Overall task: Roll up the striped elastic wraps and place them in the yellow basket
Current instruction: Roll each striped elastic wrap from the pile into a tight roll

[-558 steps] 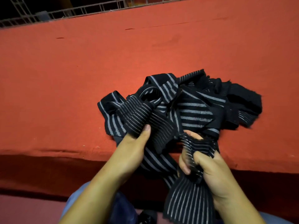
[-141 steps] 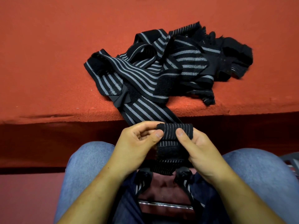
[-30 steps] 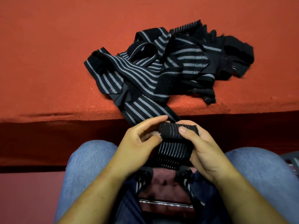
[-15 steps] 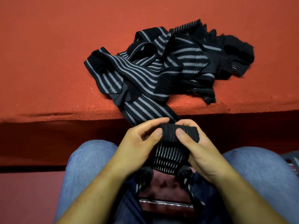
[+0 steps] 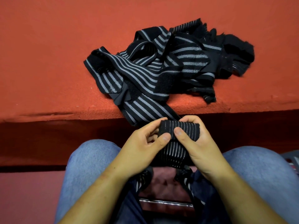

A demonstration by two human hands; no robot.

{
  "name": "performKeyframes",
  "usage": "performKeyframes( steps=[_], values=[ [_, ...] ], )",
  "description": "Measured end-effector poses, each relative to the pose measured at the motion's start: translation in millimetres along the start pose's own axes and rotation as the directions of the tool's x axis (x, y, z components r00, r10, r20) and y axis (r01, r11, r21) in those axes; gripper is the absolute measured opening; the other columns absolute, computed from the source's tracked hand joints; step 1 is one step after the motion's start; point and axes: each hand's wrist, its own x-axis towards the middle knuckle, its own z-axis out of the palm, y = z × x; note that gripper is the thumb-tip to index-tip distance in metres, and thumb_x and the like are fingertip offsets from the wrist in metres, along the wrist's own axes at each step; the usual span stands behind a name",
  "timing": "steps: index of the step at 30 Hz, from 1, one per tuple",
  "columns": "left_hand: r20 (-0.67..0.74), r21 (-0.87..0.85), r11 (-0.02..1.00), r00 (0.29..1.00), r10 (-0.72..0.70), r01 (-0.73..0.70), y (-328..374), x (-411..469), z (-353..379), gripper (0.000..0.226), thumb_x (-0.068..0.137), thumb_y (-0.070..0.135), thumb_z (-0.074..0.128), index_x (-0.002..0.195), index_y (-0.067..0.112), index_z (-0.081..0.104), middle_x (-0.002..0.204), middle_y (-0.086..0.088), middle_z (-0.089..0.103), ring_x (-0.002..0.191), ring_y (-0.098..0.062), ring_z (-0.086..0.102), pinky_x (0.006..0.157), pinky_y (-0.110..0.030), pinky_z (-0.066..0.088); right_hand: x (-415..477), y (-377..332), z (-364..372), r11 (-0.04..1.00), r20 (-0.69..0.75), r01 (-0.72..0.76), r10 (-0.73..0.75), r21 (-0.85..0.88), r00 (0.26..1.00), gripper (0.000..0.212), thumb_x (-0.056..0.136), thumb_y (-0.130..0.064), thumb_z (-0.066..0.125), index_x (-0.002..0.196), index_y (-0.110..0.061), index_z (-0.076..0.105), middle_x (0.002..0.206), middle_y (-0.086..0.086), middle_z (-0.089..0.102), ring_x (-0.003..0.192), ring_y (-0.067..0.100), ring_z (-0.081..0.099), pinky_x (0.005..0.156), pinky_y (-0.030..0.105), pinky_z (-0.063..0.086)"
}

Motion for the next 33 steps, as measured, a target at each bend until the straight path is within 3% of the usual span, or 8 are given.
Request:
performKeyframes(
  steps=[8,12,16,18,21,23,27,33],
  values=[
    [0.046,0.176,0.984,0.999,-0.017,0.009,-2.1,-5.7,2.3,0.04,0.1,0.052,0.047,0.139,0.046,0.039,0.13,0.011,0.064,0.118,-0.004,0.064,0.106,-0.039,0.052,-1.0,2.0,4.5,0.999,0.037,-0.008,0.01,-0.044,0.999,0.036,0.078,-0.052,0.071,0.11,-0.043,0.057,0.092,-0.009,0.076,0.082,0.008,0.073,0.071,0.024,0.057],
    [0.057,0.123,0.992,0.998,-0.02,0.013,0.3,-7.1,3.7,0.037,0.101,0.053,0.044,0.137,0.047,0.037,0.13,0.008,0.063,0.116,-0.007,0.066,0.101,-0.04,0.055,-0.3,3.3,6.5,0.999,0.078,-0.011,0.014,-0.032,0.997,0.037,0.08,-0.051,0.069,0.113,-0.043,0.055,0.091,-0.013,0.075,0.083,0.005,0.072,0.074,0.024,0.056],
    [0.095,0.127,0.991,0.994,-0.046,0.034,3.3,-9.8,4.0,0.039,0.102,0.056,0.04,0.14,0.051,0.034,0.128,0.011,0.063,0.109,-0.005,0.068,0.083,-0.029,0.055,-1.0,5.4,3.8,0.999,0.091,-0.025,0.027,-0.02,0.995,0.034,0.084,-0.049,0.067,0.115,-0.043,0.054,0.093,-0.013,0.075,0.084,0.008,0.073,0.074,0.027,0.057],
    [0.107,0.165,0.986,0.993,-0.049,0.031,2.2,-9.0,3.4,0.045,0.101,0.056,0.04,0.145,0.052,0.031,0.13,0.012,0.064,0.11,-0.002,0.067,0.087,-0.027,0.055,-0.8,6.1,3.2,0.999,0.066,-0.025,0.027,-0.033,0.997,0.036,0.083,-0.05,0.069,0.114,-0.042,0.055,0.093,-0.01,0.075,0.083,0.011,0.074,0.073,0.031,0.058],
    [0.069,0.152,0.988,0.998,-0.007,-0.004,3.4,-5.4,3.3,0.04,0.107,0.044,0.049,0.147,0.04,0.044,0.132,0.012,0.067,0.121,-0.003,0.064,0.104,-0.03,0.05,0.5,5.2,2.4,0.999,-0.003,-0.001,0.001,-0.054,1.0,0.037,0.078,-0.056,0.07,0.109,-0.041,0.058,0.084,-0.007,0.073,0.074,0.01,0.07,0.064,0.028,0.055],
    [0.02,0.114,0.993,1.0,0.021,-0.024,4.3,-3.6,2.2,0.032,0.106,0.029,0.058,0.138,0.031,0.058,0.125,0.01,0.071,0.118,-0.004,0.065,0.102,-0.026,0.051,1.4,3.3,1.9,0.998,-0.022,0.017,-0.018,-0.058,1.0,0.034,0.077,-0.055,0.07,0.106,-0.039,0.059,0.082,-0.007,0.072,0.072,0.007,0.069,0.062,0.025,0.054],
    [-0.049,0.079,0.996,0.998,0.034,-0.03,5.0,-1.1,1.4,0.024,0.099,0.017,0.07,0.121,0.027,0.07,0.109,-0.008,0.072,0.093,-0.011,0.062,0.086,-0.027,0.054,1.7,1.9,0.8,0.999,-0.02,0.017,-0.017,-0.034,1.0,0.032,0.08,-0.05,0.073,0.106,-0.035,0.061,0.085,-0.005,0.074,0.075,0.011,0.07,0.067,0.032,0.058],
    [-0.081,-0.029,0.999,0.996,0.021,-0.023,5.0,-0.3,0.2,0.024,0.095,0.014,0.072,0.119,0.019,0.071,0.112,-0.007,0.076,0.108,-0.033,0.069,0.094,-0.025,0.057,4.9,7.4,0.5,0.995,-0.006,-0.091,0.091,0.039,0.996,0.047,0.078,-0.061,0.075,0.111,-0.028,0.072,0.113,0.008,0.078,0.107,0.027,0.075,0.101,0.055,0.056]
  ],
)
